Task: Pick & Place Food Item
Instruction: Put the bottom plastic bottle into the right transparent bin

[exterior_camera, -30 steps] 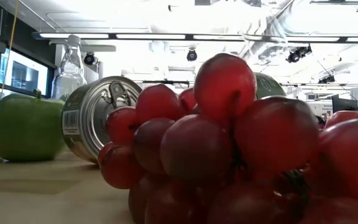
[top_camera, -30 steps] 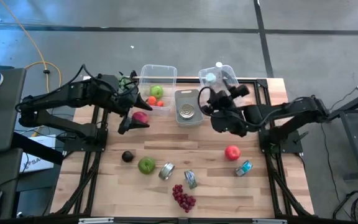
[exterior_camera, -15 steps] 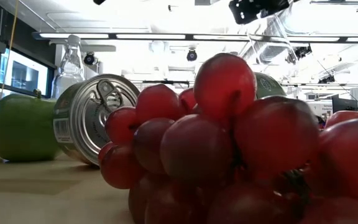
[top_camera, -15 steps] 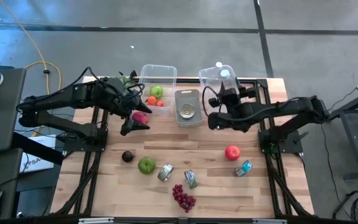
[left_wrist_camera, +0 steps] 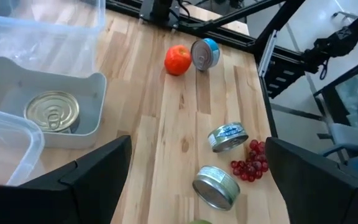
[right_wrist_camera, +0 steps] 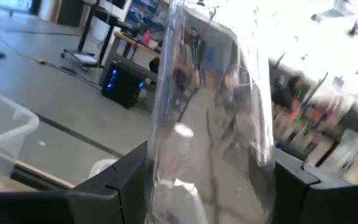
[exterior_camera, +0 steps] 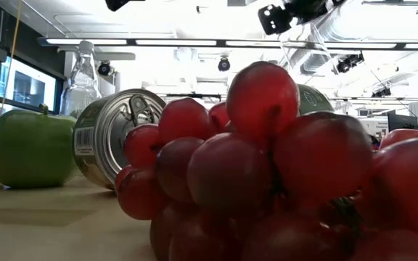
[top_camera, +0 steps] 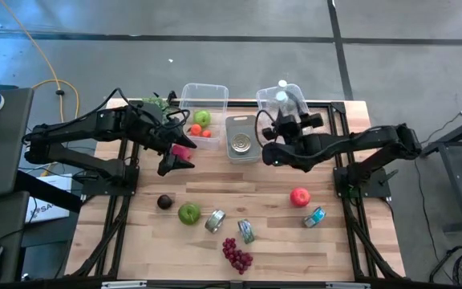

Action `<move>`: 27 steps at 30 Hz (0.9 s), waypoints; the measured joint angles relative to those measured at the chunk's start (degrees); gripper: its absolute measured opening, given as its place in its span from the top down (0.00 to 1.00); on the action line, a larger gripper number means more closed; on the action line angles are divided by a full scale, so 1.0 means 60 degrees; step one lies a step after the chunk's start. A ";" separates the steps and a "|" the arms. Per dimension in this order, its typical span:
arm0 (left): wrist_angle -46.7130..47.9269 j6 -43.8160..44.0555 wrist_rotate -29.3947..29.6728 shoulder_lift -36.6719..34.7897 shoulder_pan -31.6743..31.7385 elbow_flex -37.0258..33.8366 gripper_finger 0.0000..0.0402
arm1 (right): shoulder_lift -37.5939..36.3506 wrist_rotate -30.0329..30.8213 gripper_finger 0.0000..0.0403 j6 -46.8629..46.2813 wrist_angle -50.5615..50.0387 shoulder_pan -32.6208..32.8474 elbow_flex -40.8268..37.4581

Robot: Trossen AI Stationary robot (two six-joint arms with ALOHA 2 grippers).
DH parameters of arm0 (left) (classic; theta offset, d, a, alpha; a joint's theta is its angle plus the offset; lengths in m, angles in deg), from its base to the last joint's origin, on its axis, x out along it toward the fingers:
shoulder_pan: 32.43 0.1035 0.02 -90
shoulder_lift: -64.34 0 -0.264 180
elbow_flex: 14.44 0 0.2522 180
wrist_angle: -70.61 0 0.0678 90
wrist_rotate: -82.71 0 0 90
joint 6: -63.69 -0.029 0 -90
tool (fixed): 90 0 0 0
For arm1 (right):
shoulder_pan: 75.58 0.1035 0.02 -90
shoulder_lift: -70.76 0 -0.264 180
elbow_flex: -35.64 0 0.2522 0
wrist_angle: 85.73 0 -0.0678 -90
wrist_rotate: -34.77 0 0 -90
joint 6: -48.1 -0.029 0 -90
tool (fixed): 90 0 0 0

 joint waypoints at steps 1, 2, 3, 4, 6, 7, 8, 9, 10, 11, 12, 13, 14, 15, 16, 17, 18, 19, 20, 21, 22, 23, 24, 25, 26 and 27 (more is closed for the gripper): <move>-0.0006 0.0015 0.0034 0.0013 0.0000 0.0000 0.11 | 0.0000 0.0009 0.46 0.1081 0.0564 -0.0071 0.0036; -0.0003 0.0096 0.0041 0.0017 0.0004 0.0000 0.11 | -0.0029 -0.0202 0.46 0.2186 0.1202 -0.0184 0.0092; 0.0001 0.0167 0.0068 0.0023 0.0004 0.0000 0.11 | -0.0146 -0.0601 0.46 0.3250 0.1866 -0.0336 0.0122; 0.0001 0.0220 0.0071 0.0024 0.0004 0.0000 0.11 | -0.0286 -0.1124 0.46 0.4277 0.2522 -0.0492 0.0122; -0.0003 0.0225 0.0071 0.0024 0.0004 0.0004 0.11 | -0.0478 -0.2333 0.46 0.6064 0.3891 -0.0710 0.0140; -0.0002 0.0226 0.0072 0.0024 0.0004 0.0004 0.11 | -0.0625 -0.3137 0.46 0.6589 0.4327 -0.0783 0.0140; 0.0001 0.0229 0.0071 0.0024 0.0004 0.0004 0.11 | -0.0762 -0.3834 0.46 0.6975 0.4654 -0.0813 0.0140; 0.0001 0.0229 0.0064 0.0024 0.0004 0.0002 0.11 | -0.0861 -0.4467 0.46 0.7194 0.4942 -0.0793 0.0140; 0.0000 0.0233 0.0027 0.0024 0.0004 0.0002 0.11 | -0.0946 -0.4998 0.46 0.7267 0.5167 -0.0734 0.0140; -0.0003 0.0236 -0.0014 0.0024 0.0004 0.0004 0.11 | -0.1024 -0.5386 0.46 0.7253 0.5319 -0.0664 0.0140; 0.0000 0.0249 -0.0083 0.0024 0.0004 0.0004 0.11 | -0.1104 -0.5605 0.46 0.7185 0.5406 -0.0608 0.0140; 0.0001 0.0256 -0.0183 0.0018 0.0004 0.0004 0.11 | -0.1211 -0.5750 0.46 0.7135 0.5420 -0.0577 0.0140; 0.0001 0.0257 -0.0256 0.0015 0.0004 0.0004 0.11 | -0.1307 -0.5764 0.46 0.7103 0.5422 -0.0562 0.0140; 0.0003 0.0258 -0.0324 0.0007 -0.0013 0.0004 0.11 | -0.1378 -0.5750 0.46 0.7062 0.5437 -0.0567 0.0140; 0.0003 0.0274 -0.0386 0.0002 -0.0057 0.0004 0.11 | -0.1443 -0.5752 0.46 0.6970 0.5446 -0.0586 0.0140; 0.0004 0.0363 -0.0408 0.0002 -0.0109 0.0004 0.11 | -0.1493 -0.5860 0.46 0.6866 0.5453 -0.0629 0.0131; 0.0004 0.0516 -0.0412 0.0002 -0.0175 0.0004 0.11 | -0.1535 -0.6207 0.46 0.6776 0.5482 -0.0691 0.0074; 0.0004 0.0629 -0.0426 0.0002 -0.0251 0.0004 0.11 | -0.1558 -0.6649 0.46 0.6832 0.5463 -0.0759 -0.0024; 0.0006 0.0651 -0.0429 0.0002 -0.0326 0.0004 0.11 | -0.1557 -0.7037 0.46 0.7029 0.5403 -0.0828 -0.0146; 0.0008 0.0651 -0.0429 0.0002 -0.0401 0.0004 0.11 | -0.1543 -0.7167 0.46 0.7220 0.5324 -0.0879 -0.0259; 0.0011 0.0648 -0.0429 0.0002 -0.0481 0.0004 0.11 | -0.1523 -0.7087 0.46 0.7323 0.5134 -0.0929 -0.0346; 0.0028 0.0648 -0.0425 0.0002 -0.0558 0.0004 0.11 | -0.1508 -0.6911 0.46 0.7355 0.4807 -0.0964 -0.0388; 0.0052 0.0648 -0.0419 0.0002 -0.0625 0.0004 0.11 | -0.1506 -0.6699 0.46 0.7292 0.4402 -0.0973 -0.0393; 0.0052 0.0648 -0.0361 0.0002 -0.0692 0.0004 0.11 | -0.1538 -0.6523 0.46 0.7115 0.3960 -0.0970 -0.0390; 0.0019 0.0651 -0.0230 0.0002 -0.0756 0.0004 0.11 | -0.1653 -0.6445 0.46 0.6853 0.3447 -0.0947 -0.0384; -0.0007 0.0655 -0.0101 0.0002 -0.0804 0.0004 0.11 | -0.1796 -0.6443 0.46 0.6548 0.2892 -0.0929 -0.0384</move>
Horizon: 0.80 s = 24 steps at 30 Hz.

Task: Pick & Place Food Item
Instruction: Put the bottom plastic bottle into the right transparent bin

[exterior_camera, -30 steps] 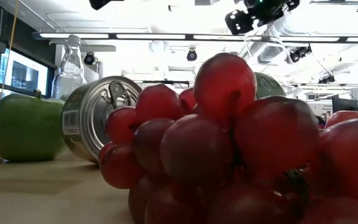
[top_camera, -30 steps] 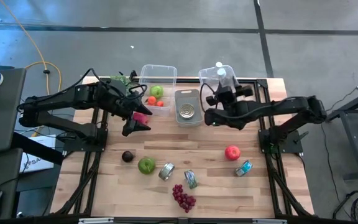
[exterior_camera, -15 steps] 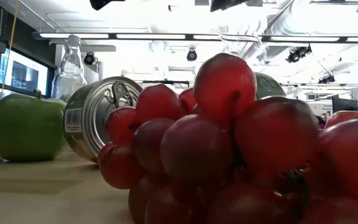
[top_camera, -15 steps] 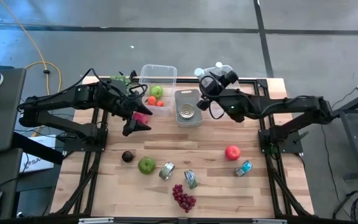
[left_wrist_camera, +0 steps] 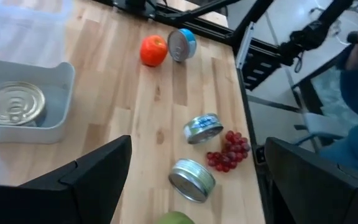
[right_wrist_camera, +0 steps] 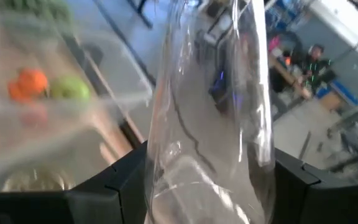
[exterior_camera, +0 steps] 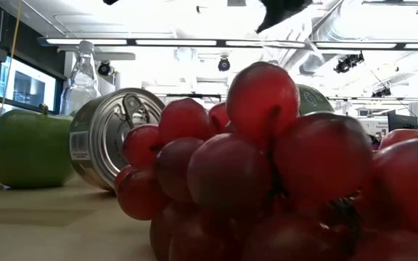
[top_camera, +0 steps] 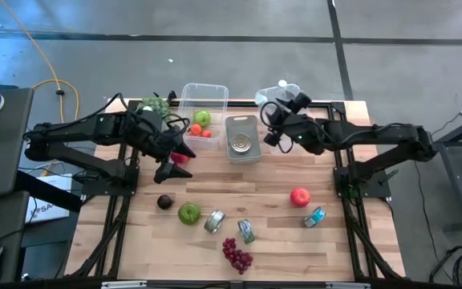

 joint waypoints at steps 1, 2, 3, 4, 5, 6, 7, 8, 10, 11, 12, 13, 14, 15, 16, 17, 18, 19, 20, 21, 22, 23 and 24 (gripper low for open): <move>0.0001 0.0002 0.0186 0.0002 -0.0054 0.0000 0.11 | -0.0112 -0.0007 0.46 -0.0291 -0.0466 0.0061 0.0000; -0.0001 0.0007 0.0342 0.0008 -0.0100 0.0000 0.11 | -0.0231 0.0060 0.45 -0.0529 -0.0830 0.0151 0.0001; -0.0008 0.0055 0.0476 0.0012 -0.0147 0.0000 0.11 | -0.0380 0.0221 0.45 -0.0629 -0.1190 0.0272 0.0007; -0.0011 0.0170 0.0573 0.0018 -0.0195 0.0000 0.11 | -0.0557 0.0432 0.45 -0.0670 -0.1582 0.0395 0.0007; -0.0033 0.0360 0.0637 0.0018 -0.0225 0.0000 0.11 | -0.0708 0.0726 0.45 -0.0678 -0.1907 0.0531 -0.0004; -0.0066 0.0560 0.0632 0.0018 -0.0231 0.0000 0.11 | -0.0865 0.0971 0.45 -0.0711 -0.2059 0.0673 0.0000; -0.0072 0.0681 0.0630 0.0018 -0.0231 0.0000 0.11 | -0.1107 0.1086 0.45 -0.0795 -0.2151 0.0825 0.0000; -0.0065 0.0725 0.0630 0.0018 -0.0227 0.0000 0.11 | -0.1395 0.0978 0.45 -0.0917 -0.2293 0.0959 0.0000; -0.0065 0.0739 0.0634 0.0018 -0.0227 0.0000 0.11 | -0.1895 0.0603 0.45 -0.1132 -0.2271 0.1048 -0.0009; -0.0065 0.0737 0.0634 0.0018 -0.0230 0.0000 0.11 | -0.2174 0.0393 0.45 -0.1135 -0.1955 0.1051 -0.0121; -0.0065 0.0666 0.0636 0.0018 -0.0246 0.0000 0.11 | -0.2457 0.0130 0.45 -0.1063 -0.1581 0.1029 -0.0364; -0.0065 0.0546 0.0637 0.0018 -0.0278 0.0000 0.11 | -0.2724 -0.0095 0.45 -0.0827 -0.1083 0.0958 -0.0733; -0.0065 0.0406 0.0636 0.0018 -0.0311 0.0000 0.11 | -0.2956 -0.0337 0.45 -0.0498 -0.0362 0.0838 -0.1204; -0.0065 0.0271 0.0635 0.0018 -0.0327 0.0000 0.11 | -0.3191 -0.0683 0.45 -0.0158 0.0562 0.0696 -0.1701; -0.0065 0.0135 0.0630 0.0018 -0.0345 0.0000 0.11 | -0.3432 -0.0970 0.45 0.0105 0.1382 0.0532 -0.2218; -0.0065 0.0034 0.0630 0.0018 -0.0344 0.0000 0.11 | -0.3650 -0.1209 0.45 0.0352 0.2229 0.0360 -0.2749; -0.0065 0.0006 0.0630 0.0018 -0.0341 0.0000 0.11 | -0.3839 -0.1359 0.45 0.0588 0.3119 0.0195 -0.3223; -0.0065 -0.0011 0.0636 0.0018 -0.0328 0.0000 0.11 | -0.4027 -0.1471 0.45 0.0812 0.4103 0.0019 -0.3672; -0.0065 -0.0011 0.0635 0.0018 -0.0326 0.0000 0.11 | -0.4184 -0.1560 0.45 0.1039 0.4999 -0.0125 -0.4117; -0.0065 -0.0011 0.0637 0.0018 -0.0326 0.0000 0.11 | -0.4264 -0.1591 0.45 0.1261 0.5825 -0.0258 -0.4512; -0.0069 -0.0011 0.0637 0.0018 -0.0326 0.0000 0.11 | -0.4273 -0.1716 0.45 0.1464 0.6671 -0.0380 -0.4850; -0.0065 -0.0011 0.0635 0.0018 -0.0326 0.0000 0.11 | -0.4260 -0.1845 0.45 0.1602 0.7440 -0.0500 -0.5148; -0.0065 -0.0011 0.0634 0.0018 -0.0327 0.0000 0.11 | -0.4248 -0.1899 0.45 0.1689 0.7992 -0.0636 -0.5430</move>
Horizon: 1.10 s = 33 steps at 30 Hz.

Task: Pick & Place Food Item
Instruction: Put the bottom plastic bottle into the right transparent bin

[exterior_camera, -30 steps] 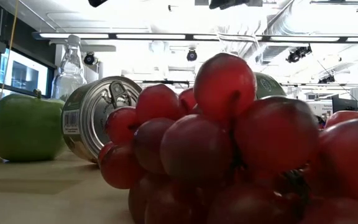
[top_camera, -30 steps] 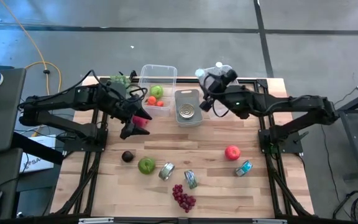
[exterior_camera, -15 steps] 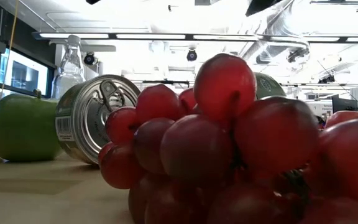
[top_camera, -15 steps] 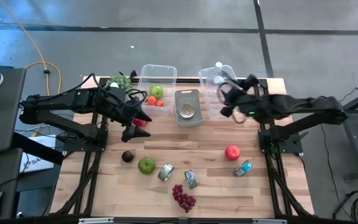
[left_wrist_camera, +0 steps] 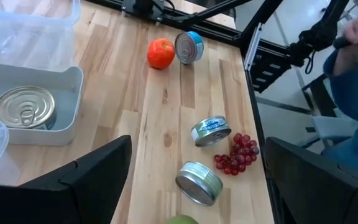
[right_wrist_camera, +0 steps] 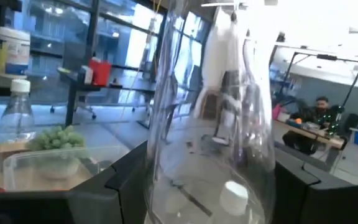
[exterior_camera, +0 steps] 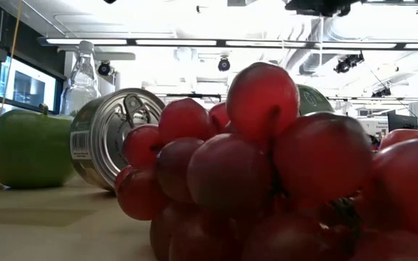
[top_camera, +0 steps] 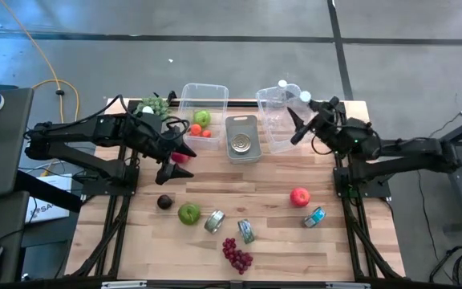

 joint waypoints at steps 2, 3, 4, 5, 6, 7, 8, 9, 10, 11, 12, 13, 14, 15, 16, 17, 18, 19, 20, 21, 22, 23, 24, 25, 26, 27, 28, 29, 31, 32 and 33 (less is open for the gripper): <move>0.0000 0.0000 -0.0004 0.0000 -0.0003 0.0000 0.11 | 0.0003 -0.0190 0.45 -0.0033 0.0597 -0.0358 -0.0453; 0.0000 0.0000 -0.0007 0.0000 -0.0003 0.0003 0.11 | 0.0012 -0.0227 0.45 -0.0153 0.0715 -0.0561 -0.0623; 0.0000 0.0000 -0.0004 0.0000 -0.0002 0.0000 0.11 | 0.0028 -0.0244 0.45 -0.0333 0.0751 -0.0746 -0.0785; 0.0000 0.0004 -0.0004 0.0000 0.0000 0.0000 0.11 | 0.0063 -0.0254 0.45 -0.0534 0.0812 -0.0903 -0.0967; 0.0000 0.0004 -0.0004 0.0000 -0.0003 0.0003 0.11 | 0.0120 -0.0327 0.45 -0.0711 0.0889 -0.1045 -0.1135; 0.0000 0.0004 -0.0005 0.0004 -0.0014 0.0000 0.11 | 0.0176 -0.0400 0.45 -0.0831 0.0949 -0.1186 -0.1261; 0.0000 0.0004 -0.0004 0.0004 -0.0040 0.0001 0.11 | 0.0231 -0.0533 0.45 -0.0943 0.1016 -0.1300 -0.1340; 0.0000 0.0004 -0.0005 0.0003 -0.0067 0.0002 0.11 | 0.0284 -0.0719 0.45 -0.1023 0.1092 -0.1427 -0.1394; 0.0002 0.0004 -0.0004 0.0004 -0.0095 0.0001 0.11 | 0.0344 -0.0929 0.45 -0.1065 0.1097 -0.1538 -0.1429; 0.0000 0.0006 -0.0007 0.0004 -0.0118 0.0001 0.11 | 0.0425 -0.1110 0.45 -0.1074 0.1079 -0.1631 -0.1465; 0.0000 0.0007 -0.0007 0.0004 -0.0147 0.0003 0.11 | 0.0500 -0.1199 0.44 -0.1081 0.1051 -0.1702 -0.1495; 0.0000 0.0008 -0.0007 0.0004 -0.0173 0.0002 0.11 | 0.0596 -0.1234 0.42 -0.1083 0.1020 -0.1748 -0.1514; 0.0000 0.0014 -0.0007 0.0004 -0.0207 0.0003 0.11 | 0.0718 -0.1236 0.40 -0.1087 0.1042 -0.1775 -0.1517; 0.0000 0.0015 -0.0007 0.0004 -0.0233 0.0004 0.11 | 0.0847 -0.1236 0.38 -0.1090 0.1083 -0.1788 -0.1512; 0.0000 0.0025 -0.0007 0.0006 -0.0261 0.0004 0.11 | 0.0986 -0.1236 0.36 -0.1088 0.1074 -0.1822 -0.1509; 0.0000 0.0035 -0.0007 0.0007 -0.0283 0.0004 0.11 | 0.1124 -0.1213 0.33 -0.1080 0.1071 -0.1887 -0.1513; 0.0000 0.0035 -0.0006 0.0007 -0.0301 0.0004 0.11 | 0.1244 -0.1183 0.30 -0.1079 0.1075 -0.1965 -0.1513; 0.0000 0.0036 -0.0007 0.0007 -0.0321 0.0004 0.11 | 0.1350 -0.1128 0.28 -0.1077 0.1093 -0.2039 -0.1513; 0.0000 0.0033 -0.0007 0.0007 -0.0323 0.0004 0.11 | 0.1455 -0.1117 0.25 -0.1076 0.1159 -0.2092 -0.1512; 0.0000 0.0033 -0.0007 0.0007 -0.0323 0.0004 0.11 | 0.1563 -0.1091 0.23 -0.1093 0.1199 -0.2130 -0.1509; 0.0000 0.0033 -0.0007 0.0007 -0.0323 0.0004 0.11 | 0.1662 -0.1091 0.20 -0.1150 0.1175 -0.2171 -0.1509; 0.0000 0.0033 -0.0007 0.0007 -0.0323 0.0004 0.11 | 0.1736 -0.1099 0.19 -0.1239 0.1144 -0.2210 -0.1510; 0.0000 0.0023 -0.0007 0.0007 -0.0323 0.0004 0.11 | 0.1792 -0.1116 0.17 -0.1311 0.1135 -0.2229 -0.1513; -0.0002 -0.0012 -0.0007 0.0007 -0.0321 0.0004 0.11 | 0.1823 -0.1116 0.16 -0.1350 0.1154 -0.2255 -0.1513; -0.0008 -0.0068 -0.0007 0.0007 -0.0304 0.0004 0.11 | 0.1831 -0.1100 0.14 -0.1359 0.1156 -0.2268 -0.1513; -0.0028 -0.0128 -0.0007 0.0007 -0.0285 0.0004 0.11 | 0.1834 -0.1083 0.13 -0.1355 0.1156 -0.2268 -0.1513; -0.0068 -0.0156 -0.0008 0.0007 -0.0260 0.0004 0.11 | 0.1836 -0.1084 0.13 -0.1293 0.1161 -0.2268 -0.1513; -0.0092 -0.0169 -0.0007 0.0007 -0.0242 0.0004 0.11 | 0.1834 -0.1087 0.12 -0.1188 0.1218 -0.2266 -0.1513; -0.0095 -0.0131 -0.0007 0.0007 -0.0236 0.0004 0.11 | 0.1733 -0.1090 0.11 -0.0850 0.1382 -0.2199 -0.1513; -0.0095 -0.0128 -0.0007 0.0007 -0.0236 0.0004 0.11 | 0.1669 -0.1083 0.11 -0.0618 0.1546 -0.2148 -0.1513; -0.0097 -0.0125 -0.0007 0.0007 -0.0235 0.0004 0.11 | 0.1590 -0.1083 0.11 -0.0394 0.1730 -0.2079 -0.1509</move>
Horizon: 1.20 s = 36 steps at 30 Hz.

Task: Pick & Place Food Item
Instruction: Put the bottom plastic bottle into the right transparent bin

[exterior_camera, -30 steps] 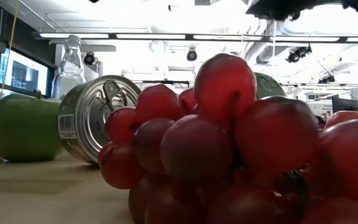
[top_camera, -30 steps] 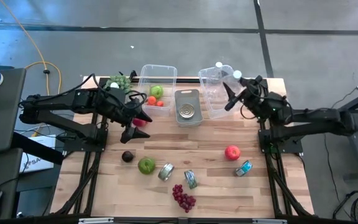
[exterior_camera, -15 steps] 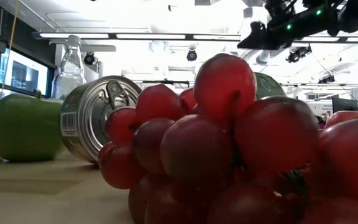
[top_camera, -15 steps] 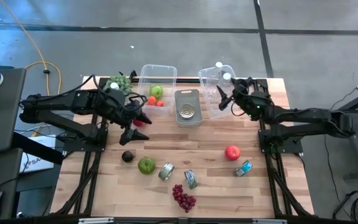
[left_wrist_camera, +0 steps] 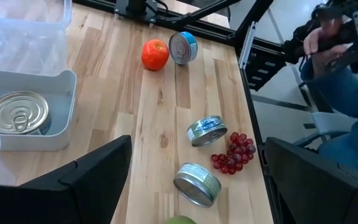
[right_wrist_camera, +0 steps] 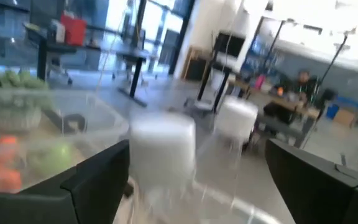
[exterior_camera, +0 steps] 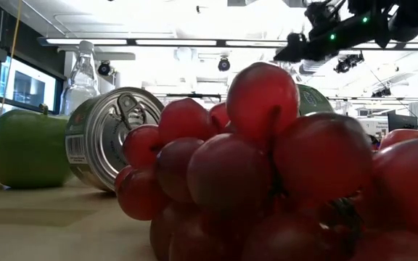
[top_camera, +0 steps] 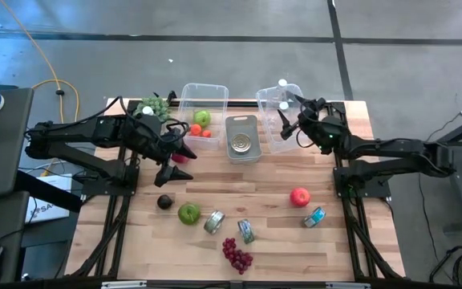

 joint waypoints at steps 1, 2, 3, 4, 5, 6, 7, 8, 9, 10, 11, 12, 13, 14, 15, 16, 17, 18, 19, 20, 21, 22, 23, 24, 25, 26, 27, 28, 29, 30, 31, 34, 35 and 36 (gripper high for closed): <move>-0.0001 0.0003 -0.0002 0.0000 -0.0001 0.0000 0.11 | -0.0092 0.0063 0.11 0.0213 0.0144 0.0074 0.0000; -0.0002 0.0005 -0.0004 0.0000 -0.0014 0.0000 0.11 | -0.0169 0.0188 0.11 0.0379 0.0393 0.0151 0.0000; -0.0008 0.0008 -0.0004 0.0000 -0.0034 0.0004 0.11 | -0.0250 0.0358 0.11 0.0504 0.0672 0.0251 0.0000; -0.0008 0.0013 -0.0004 0.0000 -0.0058 0.0004 0.11 | -0.0333 0.0605 0.11 0.0665 0.0958 0.0358 0.0000; -0.0008 0.0030 -0.0004 0.0000 -0.0090 0.0004 0.11 | -0.0424 0.0838 0.11 0.0861 0.1225 0.0478 0.0000; -0.0010 0.0115 0.0000 0.0000 -0.0116 0.0004 0.11 | -0.0527 0.1057 0.11 0.1103 0.1397 0.0601 0.0000; -0.0008 0.0129 -0.0011 0.0000 -0.0128 0.0004 0.11 | -0.0630 0.1256 0.11 0.1376 0.1552 0.0730 0.0000; -0.0008 0.0132 -0.0011 0.0000 -0.0132 0.0004 0.11 | -0.0742 0.1415 0.11 0.1636 0.1641 0.0881 0.0000; -0.0009 0.0132 -0.0011 0.0000 -0.0135 0.0004 0.11 | -0.0850 0.1539 0.11 0.1859 0.1649 0.1046 0.0000; -0.0008 0.0132 -0.0012 0.0000 -0.0136 0.0004 0.11 | -0.0943 0.1599 0.11 0.2039 0.1689 0.1201 0.0000; -0.0012 0.0135 -0.0011 0.0000 -0.0136 0.0004 0.11 | -0.1044 0.1663 0.11 0.2211 0.1678 0.1373 0.0000; -0.0010 0.0136 -0.0011 0.0000 -0.0136 0.0004 0.11 | -0.1154 0.1750 0.11 0.2424 0.1680 0.1547 0.0000; -0.0011 0.0137 -0.0011 0.0000 -0.0136 0.0004 0.11 | -0.1264 0.1837 0.11 0.2659 0.1739 0.1723 0.0000; -0.0012 0.0142 -0.0011 0.0000 -0.0136 0.0004 0.11 | -0.1364 0.1922 0.11 0.2909 0.1821 0.1919 0.0000; -0.0008 0.0155 -0.0011 0.0000 -0.0136 0.0004 0.11 | -0.1461 0.2030 0.11 0.3175 0.1962 0.2125 0.0000; -0.0008 0.0163 -0.0011 0.0000 -0.0136 0.0004 0.11 | -0.1548 0.2135 0.11 0.3385 0.2045 0.2333 0.0000; -0.0008 0.0164 -0.0011 0.0000 -0.0136 0.0004 0.11 | -0.1623 0.2244 0.11 0.3538 0.2091 0.2560 0.0000; -0.0008 0.0160 -0.0011 0.0000 -0.0136 0.0004 0.11 | -0.1698 0.2299 0.11 0.3628 0.2118 0.2777 0.0000; -0.0008 0.0114 -0.0011 0.0000 -0.0136 0.0004 0.11 | -0.1765 0.2317 0.11 0.3658 0.2091 0.3010 0.0000; -0.0008 0.0055 -0.0007 0.0000 -0.0136 0.0004 0.11 | -0.1816 0.2319 0.11 0.3663 0.2074 0.3246 0.0000; -0.0008 -0.0016 -0.0004 0.0000 -0.0136 0.0004 0.11 | -0.1841 0.2302 0.11 0.3670 0.2072 0.3468 0.0000; -0.0008 -0.0045 -0.0006 0.0000 -0.0136 0.0004 0.11 | -0.1847 0.2257 0.11 0.3702 0.2068 0.3681 0.0000; -0.0008 -0.0054 -0.0006 0.0000 -0.0136 0.0004 0.11 | -0.1845 0.2201 0.11 0.3796 0.2066 0.3897 0.0000; -0.0008 -0.0054 -0.0004 0.0000 -0.0136 0.0004 0.11 | -0.1844 0.2177 0.11 0.3906 0.2059 0.4110 0.0000; -0.0008 -0.0054 -0.0004 0.0000 -0.0136 0.0004 0.11 | -0.1841 0.2163 0.11 0.4003 0.2059 0.4292 0.0000; -0.0008 -0.0051 -0.0007 0.0000 -0.0136 0.0004 0.11 | -0.1841 0.2140 0.11 0.4080 0.2056 0.4484 0.0000; -0.0008 -0.0046 -0.0004 0.0000 -0.0136 0.0004 0.11 | -0.1841 0.2105 0.11 0.4088 0.2040 0.4652 0.0000; -0.0008 -0.0046 -0.0004 0.0000 -0.0136 0.0004 0.11 | -0.1841 0.2032 0.11 0.4068 0.1959 0.4820 0.0000; -0.0008 -0.0046 -0.0007 0.0000 -0.0136 0.0004 0.11 | -0.1841 0.1949 0.11 0.3977 0.1831 0.4976 0.0000; -0.0008 -0.0043 -0.0007 0.0000 -0.0136 0.0004 0.11 | -0.1839 0.1932 0.11 0.3842 0.1711 0.5134 0.0000; -0.0008 -0.0043 -0.0007 0.0000 -0.0141 0.0004 0.11 | -0.1838 0.1934 0.11 0.3661 0.1582 0.5271 0.0000; -0.0005 -0.0031 -0.0004 0.0000 -0.0206 0.0004 0.11 | -0.1841 0.1963 0.11 0.3072 0.1051 0.5600 0.0000; -0.0005 -0.0028 -0.0004 0.0000 -0.0218 0.0004 0.11 | -0.1838 0.1962 0.11 0.2929 0.0796 0.5673 0.0000; -0.0005 -0.0023 -0.0009 0.0000 -0.0220 0.0004 0.11 | -0.1838 0.1963 0.11 0.2842 0.0517 0.5756 0.0000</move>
